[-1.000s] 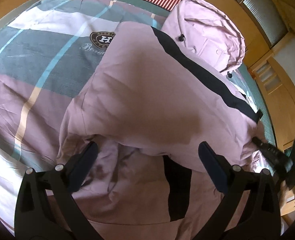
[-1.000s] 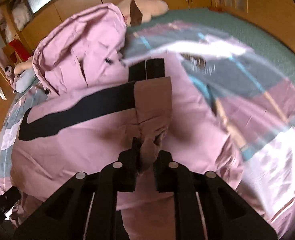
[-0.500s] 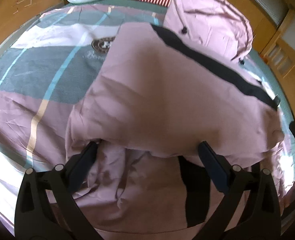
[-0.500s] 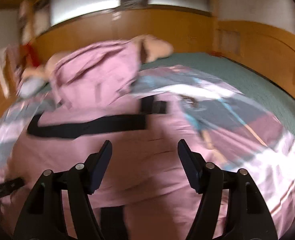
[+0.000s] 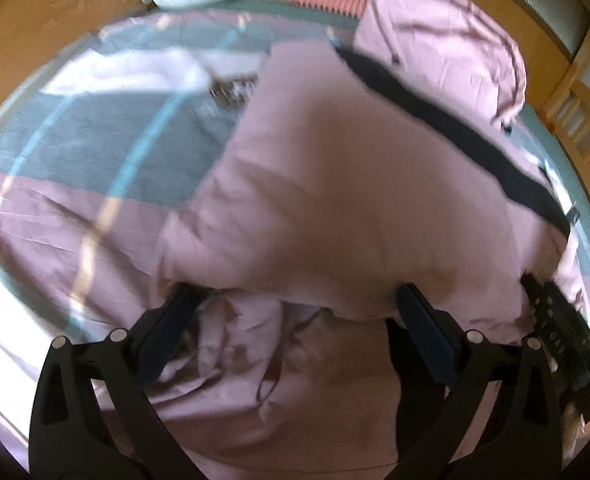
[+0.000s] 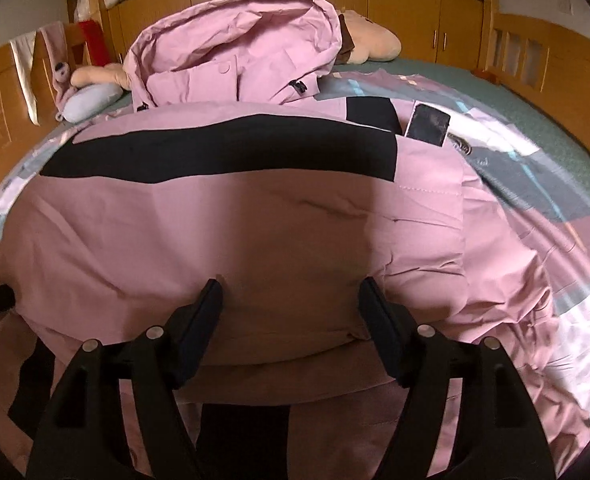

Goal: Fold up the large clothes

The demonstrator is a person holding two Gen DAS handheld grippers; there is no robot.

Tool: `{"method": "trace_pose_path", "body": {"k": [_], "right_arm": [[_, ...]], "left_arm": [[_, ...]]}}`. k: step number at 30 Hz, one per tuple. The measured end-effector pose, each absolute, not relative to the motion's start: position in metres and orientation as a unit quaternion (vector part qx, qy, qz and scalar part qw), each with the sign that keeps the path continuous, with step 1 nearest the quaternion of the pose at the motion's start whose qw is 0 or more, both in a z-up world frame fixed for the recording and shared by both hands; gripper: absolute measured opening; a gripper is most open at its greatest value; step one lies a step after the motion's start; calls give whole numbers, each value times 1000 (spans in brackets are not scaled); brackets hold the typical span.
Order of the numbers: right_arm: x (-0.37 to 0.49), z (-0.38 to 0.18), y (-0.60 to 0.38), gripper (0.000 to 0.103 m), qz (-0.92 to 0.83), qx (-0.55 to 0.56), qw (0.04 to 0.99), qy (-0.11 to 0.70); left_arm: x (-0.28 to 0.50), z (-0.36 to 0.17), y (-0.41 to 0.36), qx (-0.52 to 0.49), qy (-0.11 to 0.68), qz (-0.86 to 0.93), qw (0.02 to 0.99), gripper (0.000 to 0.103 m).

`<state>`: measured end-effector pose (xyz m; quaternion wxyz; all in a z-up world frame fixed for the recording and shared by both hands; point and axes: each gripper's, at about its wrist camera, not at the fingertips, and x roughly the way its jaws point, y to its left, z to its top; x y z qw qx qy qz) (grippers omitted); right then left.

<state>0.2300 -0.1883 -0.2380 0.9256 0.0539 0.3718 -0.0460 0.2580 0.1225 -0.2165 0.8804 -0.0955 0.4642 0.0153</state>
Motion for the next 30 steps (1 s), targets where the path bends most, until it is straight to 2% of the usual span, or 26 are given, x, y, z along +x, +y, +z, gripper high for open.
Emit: {"method": "trace_pose_path", "body": {"k": [6, 11, 14, 19, 25, 30], "right_arm": [[227, -239, -183, 75, -45, 50, 929, 365], [226, -239, -184, 76, -44, 51, 929, 365], [225, -239, -183, 77, -42, 51, 929, 364], [225, -240, -182, 78, -43, 48, 929, 365], [225, -240, -182, 79, -42, 48, 929, 364], [225, -240, -182, 80, -41, 49, 929, 364]], "left_arm": [[243, -183, 91, 3, 371, 15, 929, 101], [270, -221, 77, 29, 445, 1, 895, 101], [273, -225, 84, 10, 458, -7, 889, 101], [274, -225, 84, 4, 461, -7, 887, 101], [257, -195, 78, -18, 384, -50, 922, 101], [275, -230, 79, -19, 455, -44, 889, 101]]}}
